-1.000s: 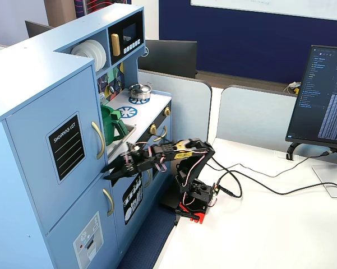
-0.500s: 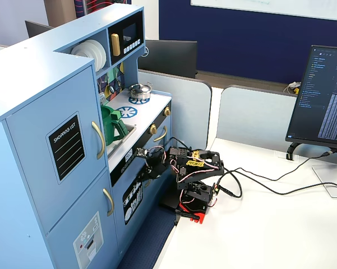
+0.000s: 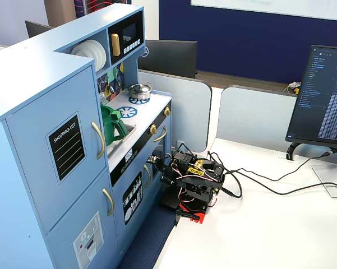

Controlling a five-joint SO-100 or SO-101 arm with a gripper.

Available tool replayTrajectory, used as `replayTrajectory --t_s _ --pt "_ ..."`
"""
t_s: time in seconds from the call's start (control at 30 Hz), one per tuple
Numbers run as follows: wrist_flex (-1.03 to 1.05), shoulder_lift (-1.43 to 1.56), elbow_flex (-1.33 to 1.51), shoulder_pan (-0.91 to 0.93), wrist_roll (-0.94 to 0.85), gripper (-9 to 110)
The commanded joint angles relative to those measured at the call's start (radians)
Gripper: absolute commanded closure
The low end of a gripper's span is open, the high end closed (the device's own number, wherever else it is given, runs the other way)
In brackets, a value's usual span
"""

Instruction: Close the left cabinet door

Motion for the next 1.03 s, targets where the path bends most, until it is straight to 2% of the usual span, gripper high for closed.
replayTrajectory --t_s 0.0,0.1,0.33,0.5,1.0 --pt "0.13 0.051 0.005 0.012 0.052 101" --pt "0.215 0.066 0.005 -0.021 0.087 101" --pt "0.222 0.094 0.005 -0.034 0.209 100" --pt "0.23 0.094 0.005 -0.058 0.143 98" --pt "0.23 0.094 0.006 -0.061 0.141 96"
